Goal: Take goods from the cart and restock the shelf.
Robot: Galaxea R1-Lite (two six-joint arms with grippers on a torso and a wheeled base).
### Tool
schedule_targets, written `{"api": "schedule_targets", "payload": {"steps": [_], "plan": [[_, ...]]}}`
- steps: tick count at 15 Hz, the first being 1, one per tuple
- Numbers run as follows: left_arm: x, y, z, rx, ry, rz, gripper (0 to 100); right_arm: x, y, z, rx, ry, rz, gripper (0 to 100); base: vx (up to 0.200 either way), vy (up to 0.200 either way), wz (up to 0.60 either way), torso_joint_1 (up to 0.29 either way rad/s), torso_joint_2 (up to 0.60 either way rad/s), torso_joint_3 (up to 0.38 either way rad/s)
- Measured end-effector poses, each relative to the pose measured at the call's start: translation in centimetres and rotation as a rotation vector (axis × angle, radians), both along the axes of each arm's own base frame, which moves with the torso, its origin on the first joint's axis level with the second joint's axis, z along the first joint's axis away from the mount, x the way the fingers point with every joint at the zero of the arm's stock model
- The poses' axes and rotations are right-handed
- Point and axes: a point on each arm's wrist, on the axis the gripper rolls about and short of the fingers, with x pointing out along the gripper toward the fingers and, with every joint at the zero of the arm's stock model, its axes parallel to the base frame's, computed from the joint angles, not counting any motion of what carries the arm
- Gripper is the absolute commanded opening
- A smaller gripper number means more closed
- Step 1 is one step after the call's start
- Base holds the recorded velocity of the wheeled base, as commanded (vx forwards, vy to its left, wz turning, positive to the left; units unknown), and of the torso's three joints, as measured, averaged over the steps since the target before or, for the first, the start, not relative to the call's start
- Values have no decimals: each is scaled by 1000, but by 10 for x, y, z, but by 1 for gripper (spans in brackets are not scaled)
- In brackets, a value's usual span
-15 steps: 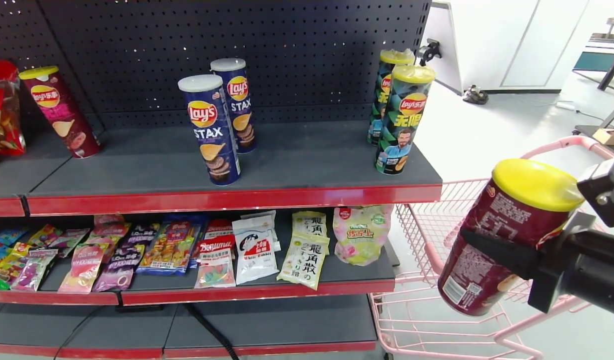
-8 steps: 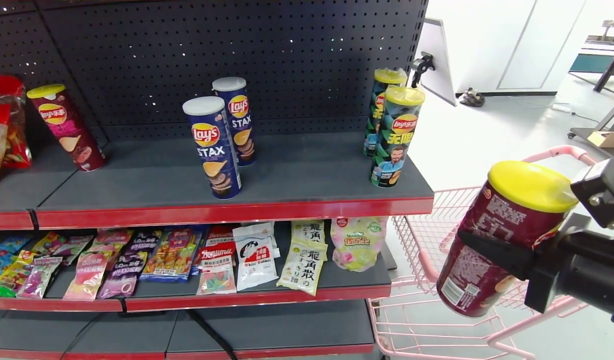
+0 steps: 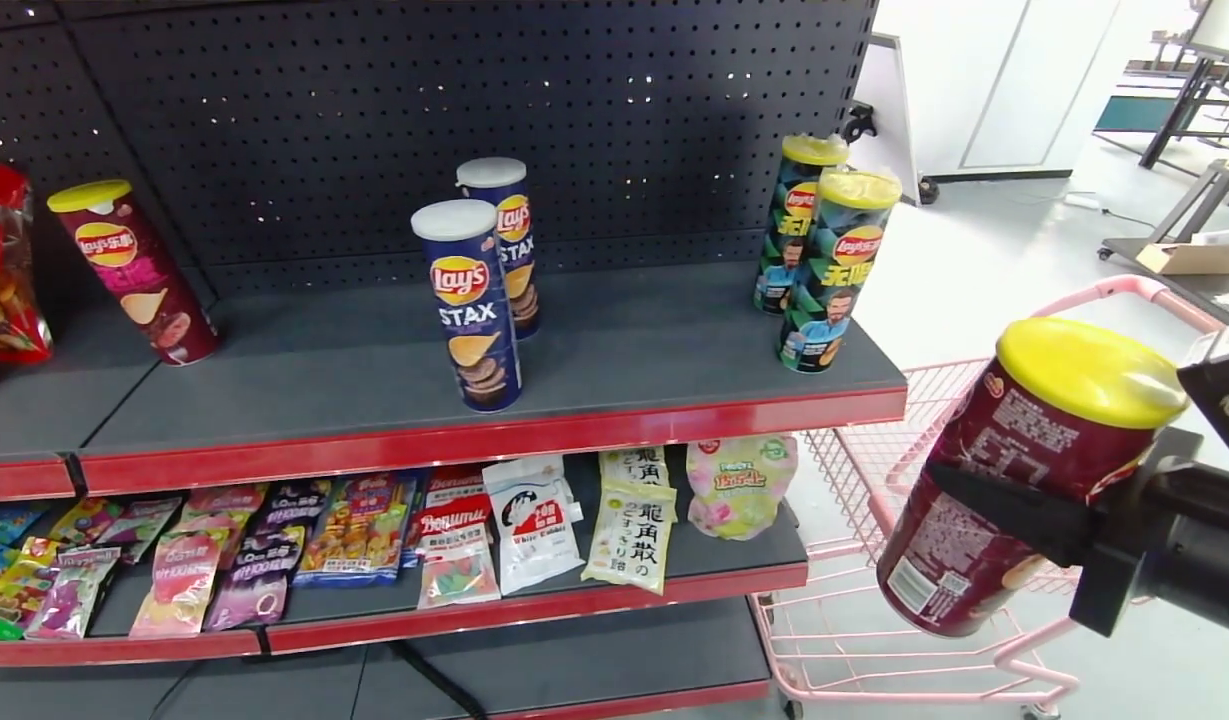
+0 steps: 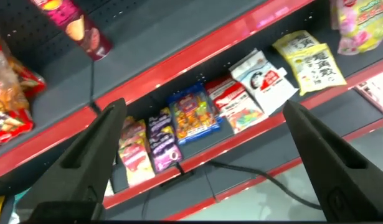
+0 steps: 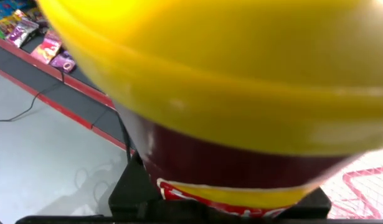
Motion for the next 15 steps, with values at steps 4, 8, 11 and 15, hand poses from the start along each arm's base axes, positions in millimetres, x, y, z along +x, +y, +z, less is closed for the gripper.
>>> {"api": "schedule_targets", "payload": {"steps": [4,8,11,15], "plan": [[0,0,0,-1,-3,0,100,-3,0,1,4,-6,11,0,0,200,0,4,5,0],[-1,0,0,0,-5,0,100,-5,3,0,4,-5,39,0,0,200,0,1,7,0],[-1,0,0,1,-7,0,100,-6,5,1,-6,-15,53,0,0,200,0,2,1,4],[-1,0,0,12,-8,0,100,-10,11,0,-16,-16,101,0,0,200,0,4,8,4]]}}
